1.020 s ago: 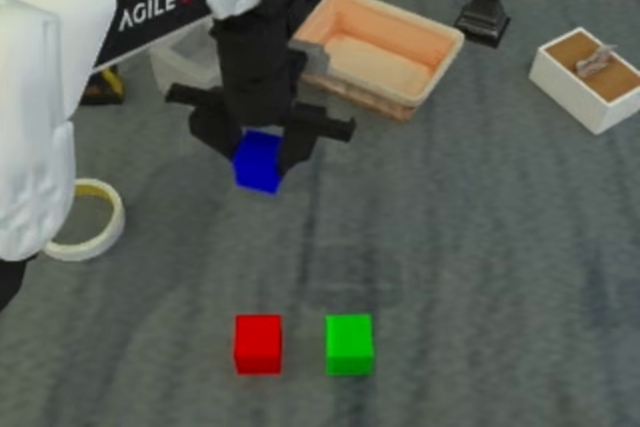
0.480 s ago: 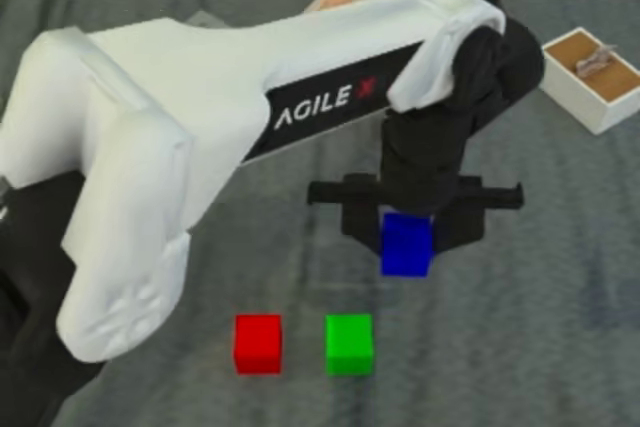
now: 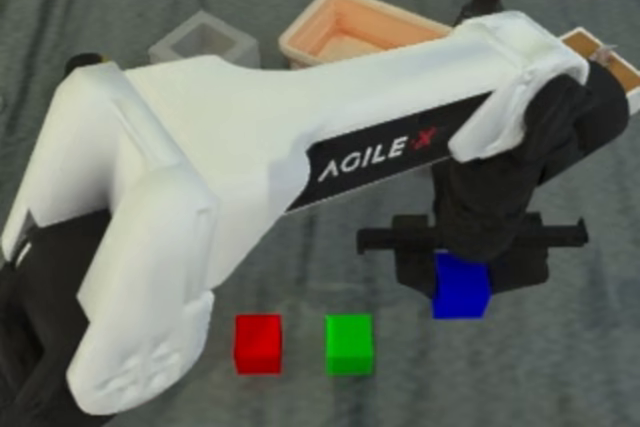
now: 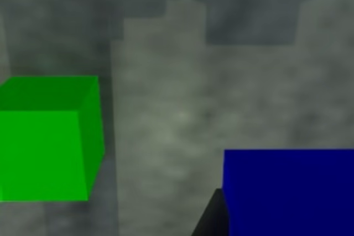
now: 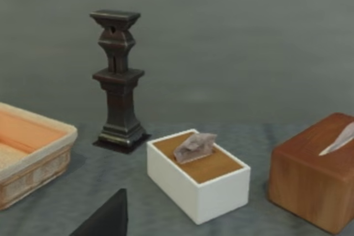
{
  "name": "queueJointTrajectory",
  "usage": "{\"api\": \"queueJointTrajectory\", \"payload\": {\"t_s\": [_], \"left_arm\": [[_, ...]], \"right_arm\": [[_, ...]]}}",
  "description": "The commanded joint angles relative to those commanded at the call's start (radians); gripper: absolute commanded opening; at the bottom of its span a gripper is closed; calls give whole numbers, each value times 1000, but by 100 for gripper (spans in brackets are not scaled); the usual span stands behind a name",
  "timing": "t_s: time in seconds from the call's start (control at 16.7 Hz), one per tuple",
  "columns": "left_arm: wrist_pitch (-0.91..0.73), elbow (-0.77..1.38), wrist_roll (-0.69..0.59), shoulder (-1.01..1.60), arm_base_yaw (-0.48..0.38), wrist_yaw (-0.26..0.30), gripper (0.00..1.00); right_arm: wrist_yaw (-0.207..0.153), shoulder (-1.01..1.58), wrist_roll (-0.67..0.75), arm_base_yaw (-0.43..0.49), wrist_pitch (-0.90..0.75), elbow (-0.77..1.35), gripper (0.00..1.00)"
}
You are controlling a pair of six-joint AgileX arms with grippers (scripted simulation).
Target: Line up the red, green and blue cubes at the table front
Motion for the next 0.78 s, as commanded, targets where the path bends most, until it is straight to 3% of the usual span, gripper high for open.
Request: {"api": "queueJointTrajectory", "payload": {"t_s": [0.24,0.54,0.78], "left_arm": [[42,-39,3,9,4,0,0],[225,-178,1,42,1,1,0],[245,-197,0,48,0,1,0]], "right_arm": [[0,0,0,0,0,0,100],[0,0,0,0,0,0,100],[0,0,0,0,0,0,100]]}}
